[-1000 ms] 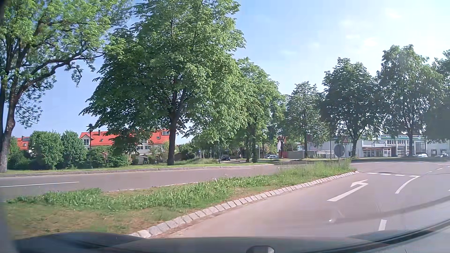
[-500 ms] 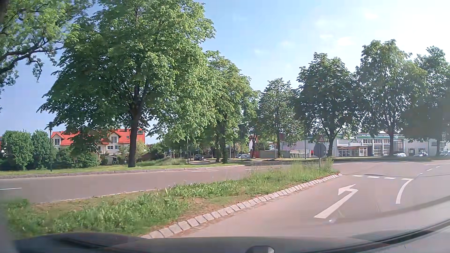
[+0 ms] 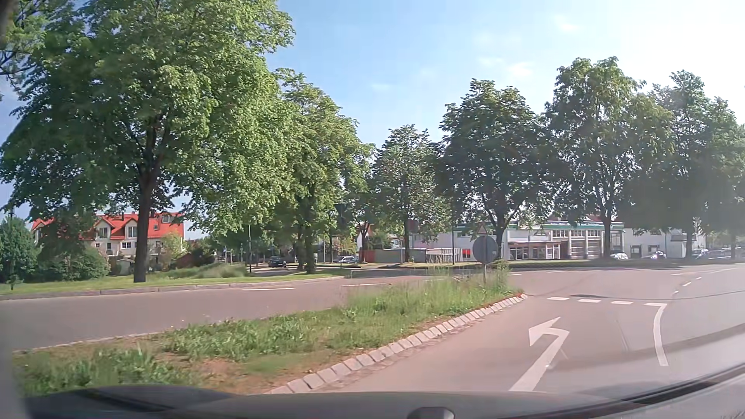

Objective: Follow the waypoints while adhering to traffic rules and regulations

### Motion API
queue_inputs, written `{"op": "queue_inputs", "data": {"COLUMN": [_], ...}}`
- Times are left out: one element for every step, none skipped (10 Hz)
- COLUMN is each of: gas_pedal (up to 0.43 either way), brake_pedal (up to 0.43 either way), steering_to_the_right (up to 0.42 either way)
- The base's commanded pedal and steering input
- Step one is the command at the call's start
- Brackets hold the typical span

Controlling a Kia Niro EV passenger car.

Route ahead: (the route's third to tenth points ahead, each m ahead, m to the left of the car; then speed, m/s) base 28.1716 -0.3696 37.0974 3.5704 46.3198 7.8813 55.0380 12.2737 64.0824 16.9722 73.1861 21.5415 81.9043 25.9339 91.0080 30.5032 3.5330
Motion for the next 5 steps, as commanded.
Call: {"op": "queue_inputs", "data": {"gas_pedal": [0.000, 0.000, 0.000, 0.000, 0.000], "brake_pedal": [0.128, 0.146, 0.152, 0.177, 0.189], "steering_to_the_right": [0.299, 0.299, 0.300, 0.301, 0.303]}}
